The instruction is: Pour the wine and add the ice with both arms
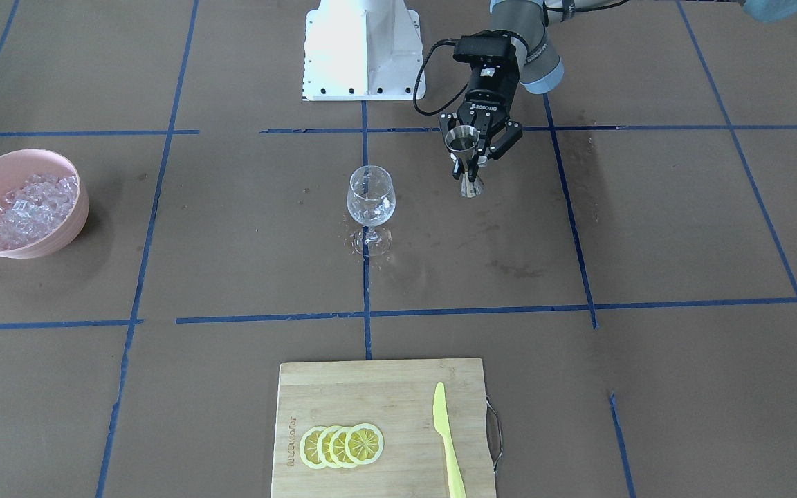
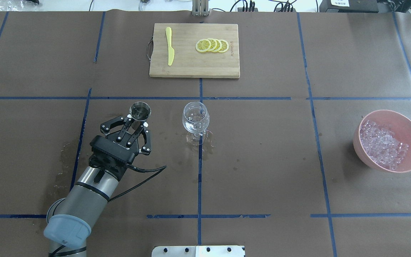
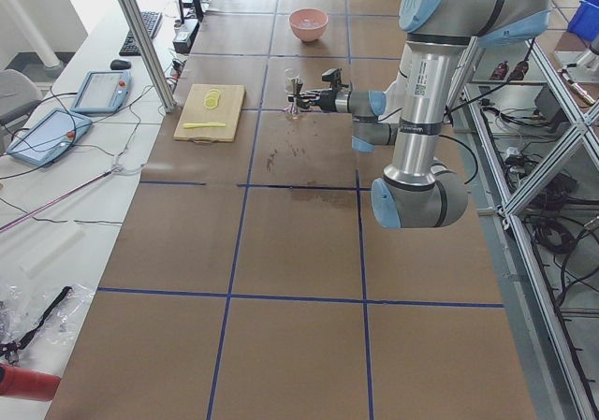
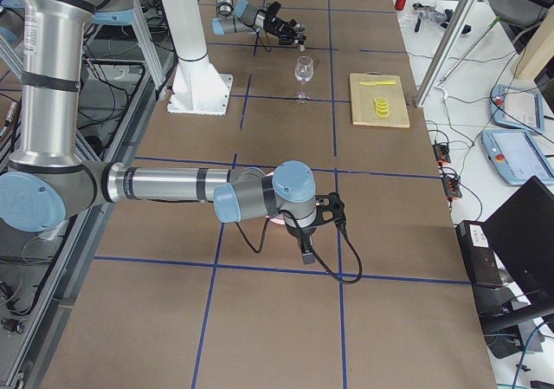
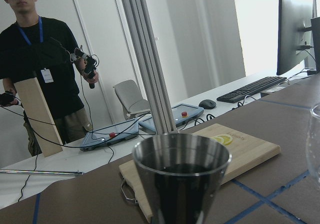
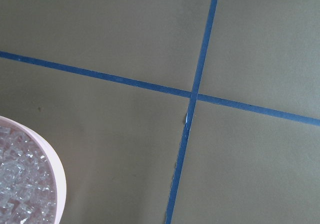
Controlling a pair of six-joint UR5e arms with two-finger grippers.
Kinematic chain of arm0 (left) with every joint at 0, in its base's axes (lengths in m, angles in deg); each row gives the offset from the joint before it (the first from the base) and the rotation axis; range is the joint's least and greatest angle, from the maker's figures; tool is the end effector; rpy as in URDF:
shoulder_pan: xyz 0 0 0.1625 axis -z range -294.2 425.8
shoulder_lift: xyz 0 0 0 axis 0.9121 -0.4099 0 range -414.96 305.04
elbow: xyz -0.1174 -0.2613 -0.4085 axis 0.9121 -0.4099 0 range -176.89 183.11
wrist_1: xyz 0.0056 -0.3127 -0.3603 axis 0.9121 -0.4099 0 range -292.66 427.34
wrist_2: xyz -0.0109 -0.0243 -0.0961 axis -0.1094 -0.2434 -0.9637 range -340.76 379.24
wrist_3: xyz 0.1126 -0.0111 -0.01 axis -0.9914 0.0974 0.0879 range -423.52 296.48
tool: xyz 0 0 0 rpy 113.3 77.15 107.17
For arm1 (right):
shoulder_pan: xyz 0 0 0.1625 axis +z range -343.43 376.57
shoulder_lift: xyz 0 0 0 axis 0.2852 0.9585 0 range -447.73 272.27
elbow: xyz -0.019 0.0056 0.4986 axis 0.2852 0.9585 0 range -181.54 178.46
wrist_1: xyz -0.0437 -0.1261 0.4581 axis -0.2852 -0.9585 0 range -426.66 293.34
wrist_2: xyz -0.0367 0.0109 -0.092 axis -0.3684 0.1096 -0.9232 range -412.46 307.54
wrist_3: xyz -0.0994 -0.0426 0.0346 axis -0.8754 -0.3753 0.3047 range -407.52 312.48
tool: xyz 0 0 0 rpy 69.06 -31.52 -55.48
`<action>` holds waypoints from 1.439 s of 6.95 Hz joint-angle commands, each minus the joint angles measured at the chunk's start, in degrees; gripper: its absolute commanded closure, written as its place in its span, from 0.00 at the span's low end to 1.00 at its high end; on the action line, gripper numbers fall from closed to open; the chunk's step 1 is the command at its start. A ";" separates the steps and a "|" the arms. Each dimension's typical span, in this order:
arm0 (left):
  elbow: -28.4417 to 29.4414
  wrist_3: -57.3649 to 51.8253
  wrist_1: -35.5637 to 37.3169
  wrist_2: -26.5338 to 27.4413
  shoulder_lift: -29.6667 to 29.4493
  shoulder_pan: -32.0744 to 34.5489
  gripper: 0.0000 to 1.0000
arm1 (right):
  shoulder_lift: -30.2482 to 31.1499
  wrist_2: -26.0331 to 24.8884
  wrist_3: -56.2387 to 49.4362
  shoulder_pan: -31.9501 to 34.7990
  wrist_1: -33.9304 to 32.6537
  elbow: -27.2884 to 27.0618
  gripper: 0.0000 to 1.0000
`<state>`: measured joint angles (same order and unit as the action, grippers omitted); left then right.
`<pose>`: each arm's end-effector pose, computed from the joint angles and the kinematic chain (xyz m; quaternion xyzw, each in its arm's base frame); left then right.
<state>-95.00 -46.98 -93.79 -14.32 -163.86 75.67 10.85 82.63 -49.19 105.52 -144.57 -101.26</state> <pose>0.5696 -0.3305 0.3189 0.6739 0.2913 0.0006 0.6789 0.0438 -0.4999 0.7019 0.1085 -0.3803 -0.0659 0.9161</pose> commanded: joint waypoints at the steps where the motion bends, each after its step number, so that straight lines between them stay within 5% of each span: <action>1: 0.02 -0.19 12.33 -0.02 -4.63 -0.03 1.00 | 0.21 0.00 0.00 0.00 -0.05 0.14 0.00; 3: -0.15 -5.06 18.73 -0.02 -6.24 0.06 1.00 | 0.21 0.00 0.00 0.00 -0.05 0.15 0.00; 10: -0.15 -26.82 20.23 0.15 -8.61 2.78 1.00 | 0.47 -0.09 0.00 0.00 -0.05 0.85 0.00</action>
<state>-95.16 -72.54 -74.62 -14.21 -172.17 77.81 11.21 82.54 -49.19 105.51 -144.62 -100.52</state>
